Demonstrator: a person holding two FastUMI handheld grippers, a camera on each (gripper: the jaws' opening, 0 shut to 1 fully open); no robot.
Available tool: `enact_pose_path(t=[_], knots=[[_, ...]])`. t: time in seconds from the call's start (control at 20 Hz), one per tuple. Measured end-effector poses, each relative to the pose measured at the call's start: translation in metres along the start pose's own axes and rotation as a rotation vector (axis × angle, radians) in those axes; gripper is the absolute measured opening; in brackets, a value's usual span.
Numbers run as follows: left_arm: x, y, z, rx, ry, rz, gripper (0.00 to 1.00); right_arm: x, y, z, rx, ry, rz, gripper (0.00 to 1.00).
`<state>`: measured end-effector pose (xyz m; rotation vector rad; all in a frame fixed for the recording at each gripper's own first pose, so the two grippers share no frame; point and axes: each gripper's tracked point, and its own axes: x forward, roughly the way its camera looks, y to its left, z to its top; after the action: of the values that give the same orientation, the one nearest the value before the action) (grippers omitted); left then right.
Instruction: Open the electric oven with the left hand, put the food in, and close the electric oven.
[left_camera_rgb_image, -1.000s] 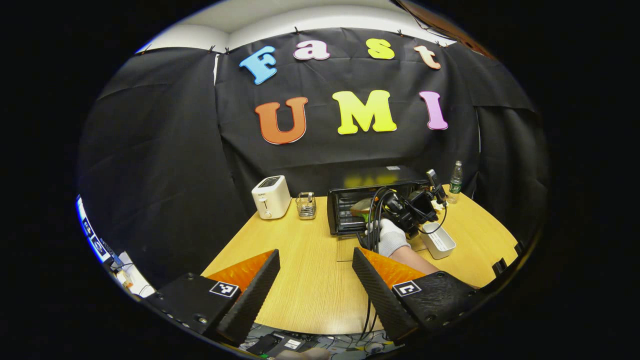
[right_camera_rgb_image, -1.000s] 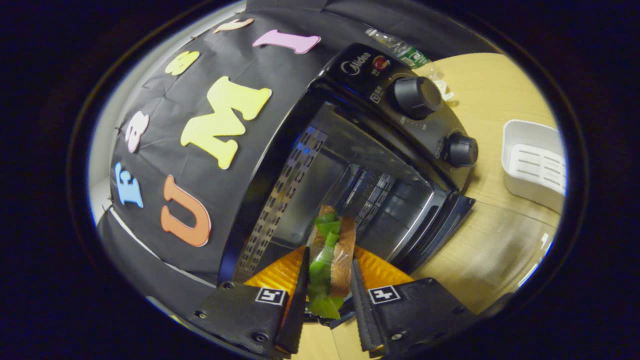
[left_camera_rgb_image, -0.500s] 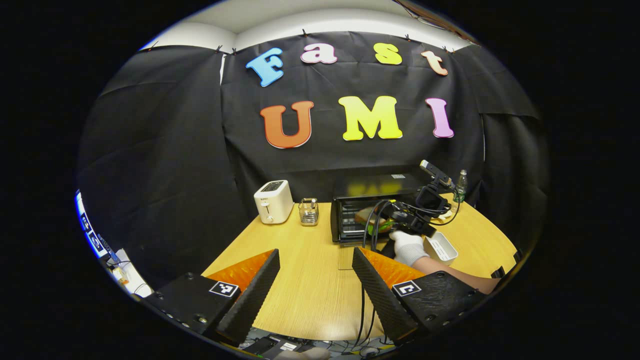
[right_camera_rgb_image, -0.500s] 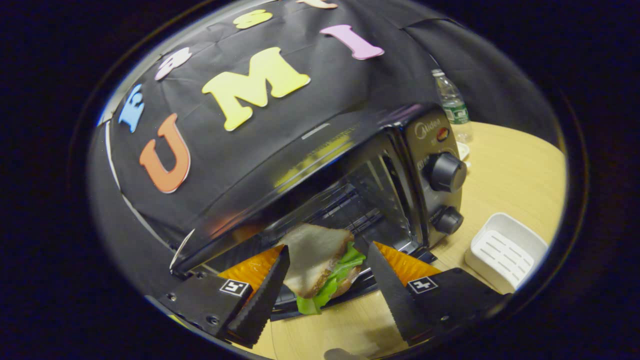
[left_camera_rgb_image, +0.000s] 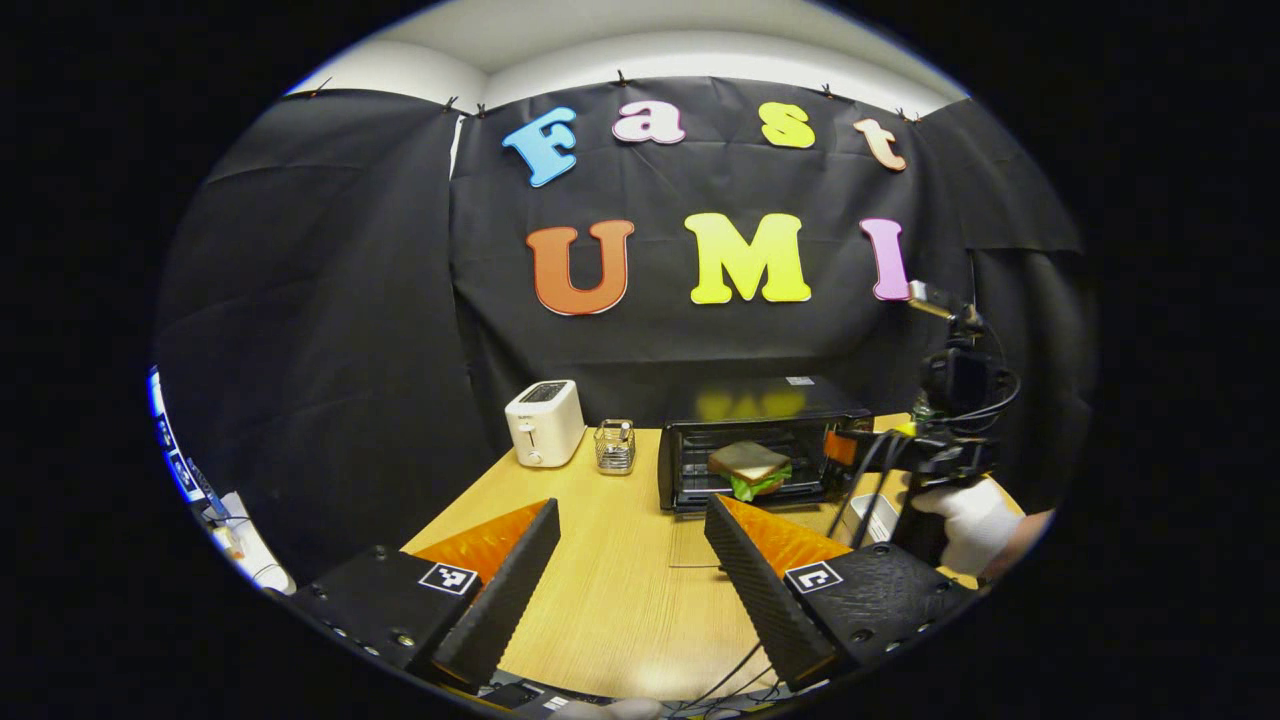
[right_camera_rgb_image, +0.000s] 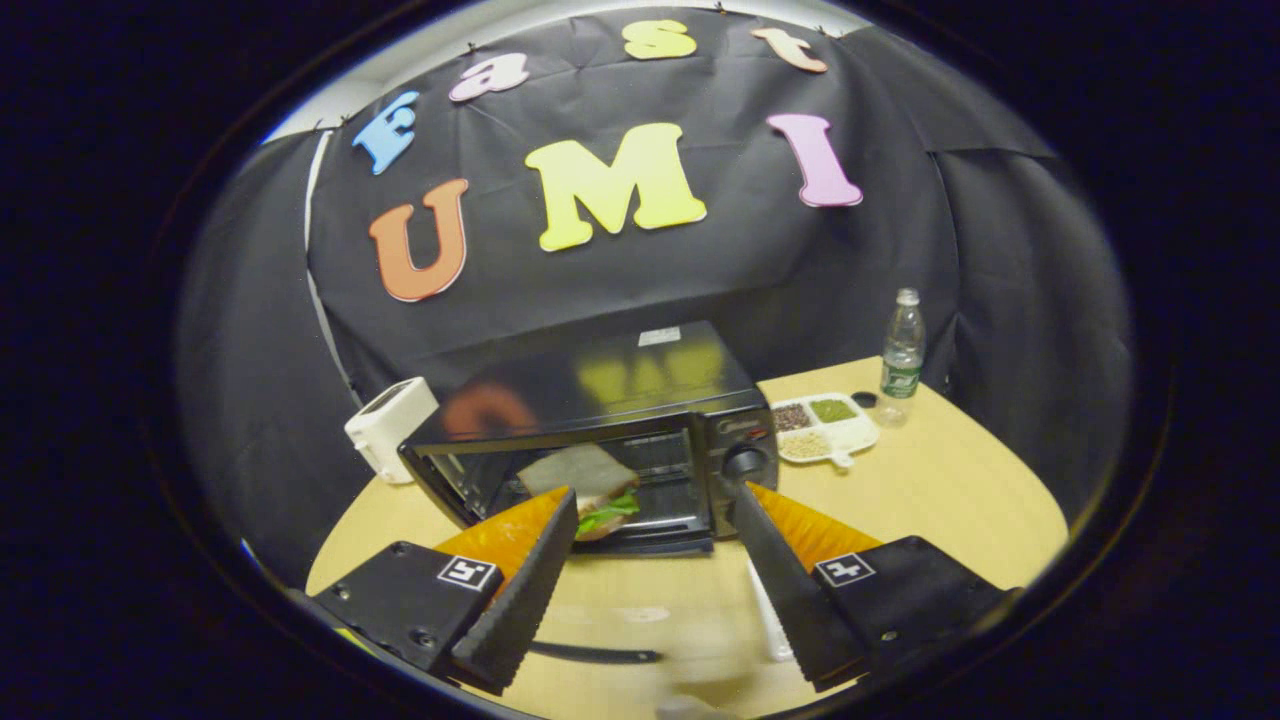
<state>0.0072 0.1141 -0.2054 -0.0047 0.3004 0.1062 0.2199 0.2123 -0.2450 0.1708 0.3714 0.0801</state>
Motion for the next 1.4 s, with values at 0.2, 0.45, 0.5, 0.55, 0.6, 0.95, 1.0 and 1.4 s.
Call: enact_pose_path(t=[0.2, 0.45, 0.5, 0.55, 0.6, 0.95, 1.0, 1.4], knots=[[0.013, -0.011, -0.006, -0.011, 0.003, -0.032, 0.96, -0.067, -0.056, 0.031, -0.092, -0.03, -0.047, 1.0], [0.029, -0.037, -0.02, 0.017, 0.003, -0.09, 0.96, -0.137, -0.107, 0.068, -0.122, -0.098, -0.133, 1.0], [0.033, -0.045, -0.024, 0.027, 0.003, -0.108, 0.96, -0.149, -0.114, 0.071, -0.126, -0.103, -0.145, 1.0], [0.035, -0.055, -0.029, 0.034, 0.004, -0.123, 0.96, -0.158, -0.121, 0.075, -0.13, -0.107, -0.159, 1.0], [0.04, -0.064, -0.035, 0.039, 0.006, -0.139, 0.96, -0.167, -0.127, 0.078, -0.132, -0.109, -0.172, 1.0], [0.073, -0.122, -0.104, -0.002, 0.114, -0.231, 0.96, -0.231, -0.173, 0.102, -0.109, -0.122, -0.267, 0.91], [0.077, -0.129, -0.116, -0.005, 0.134, -0.238, 0.96, -0.238, -0.18, 0.107, -0.118, -0.129, -0.286, 1.0], [0.12, -0.16, -0.187, 0.016, 0.241, -0.258, 0.96, -0.268, -0.211, 0.129, -0.151, -0.131, -0.388, 0.91]])
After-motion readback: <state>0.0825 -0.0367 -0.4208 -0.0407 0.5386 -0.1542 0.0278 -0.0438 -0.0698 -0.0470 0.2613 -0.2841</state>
